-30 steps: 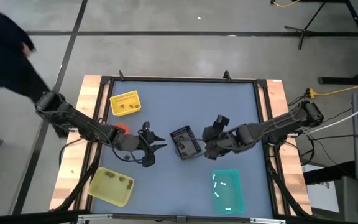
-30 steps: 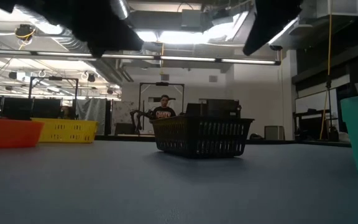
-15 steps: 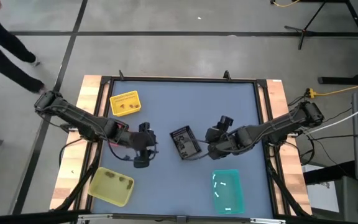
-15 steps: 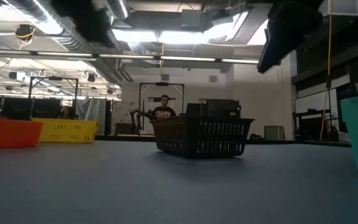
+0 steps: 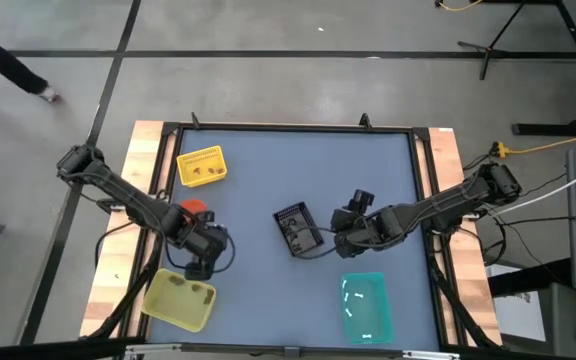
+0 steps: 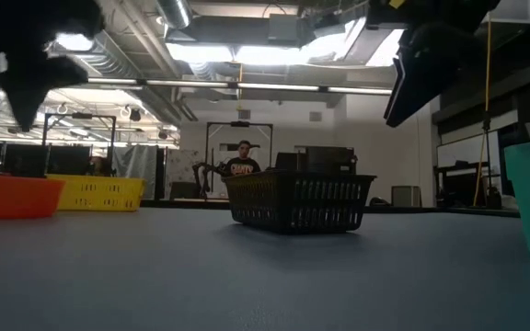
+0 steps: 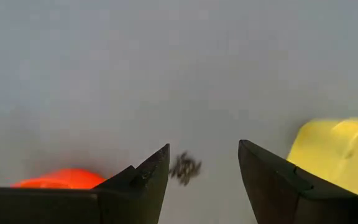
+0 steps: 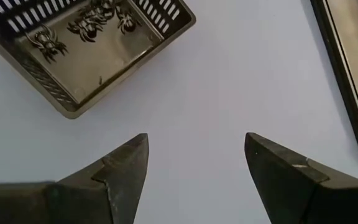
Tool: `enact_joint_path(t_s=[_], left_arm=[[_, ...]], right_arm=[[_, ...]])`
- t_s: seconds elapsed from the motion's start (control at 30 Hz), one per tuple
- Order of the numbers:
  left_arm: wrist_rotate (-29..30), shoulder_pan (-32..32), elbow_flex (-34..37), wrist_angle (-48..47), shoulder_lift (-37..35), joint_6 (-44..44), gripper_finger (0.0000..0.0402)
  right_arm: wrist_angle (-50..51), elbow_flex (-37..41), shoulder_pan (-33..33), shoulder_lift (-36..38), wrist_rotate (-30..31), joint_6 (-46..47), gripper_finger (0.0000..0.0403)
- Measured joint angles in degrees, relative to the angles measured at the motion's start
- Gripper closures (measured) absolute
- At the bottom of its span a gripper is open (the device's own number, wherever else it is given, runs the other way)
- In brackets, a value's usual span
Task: Sort Halloween decoration
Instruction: Put the black spider toy into the black bin
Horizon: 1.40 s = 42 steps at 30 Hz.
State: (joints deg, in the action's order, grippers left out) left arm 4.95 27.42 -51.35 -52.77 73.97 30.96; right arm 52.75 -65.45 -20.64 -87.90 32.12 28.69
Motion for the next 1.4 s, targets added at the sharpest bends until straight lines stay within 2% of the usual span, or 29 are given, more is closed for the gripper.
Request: enact_joint_path(t_s=[0.17,0.5,0.9,1.17,1.4], left_arm=[[0.04,1.74,5.15,0.34,0.00,0.00,0.0225],[0.07,3.51,13.36,6.86,0.00,-0.07,0.0225],[0.28,5.05,18.82,13.47,0.00,-7.20,0.0225],[-0.02,5.05,22.10,19.08,-0.17,-7.61,0.0225],[-0.23,5.00,22.14,19.23,-0.11,-7.58,0.0226]], right_arm=[[-1.18,0.00,0.00,0.00,-0.04,-0.44,0.0136],[-1.90,0.02,0.02,0.00,-0.06,-0.48,0.0136],[-2.06,0.02,0.02,-0.02,-0.04,-0.50,0.0136],[-2.18,0.04,0.02,-0.02,-0.04,-0.50,0.0136],[-2.23,0.04,0.02,-0.02,-0.03,-0.50,0.0136]])
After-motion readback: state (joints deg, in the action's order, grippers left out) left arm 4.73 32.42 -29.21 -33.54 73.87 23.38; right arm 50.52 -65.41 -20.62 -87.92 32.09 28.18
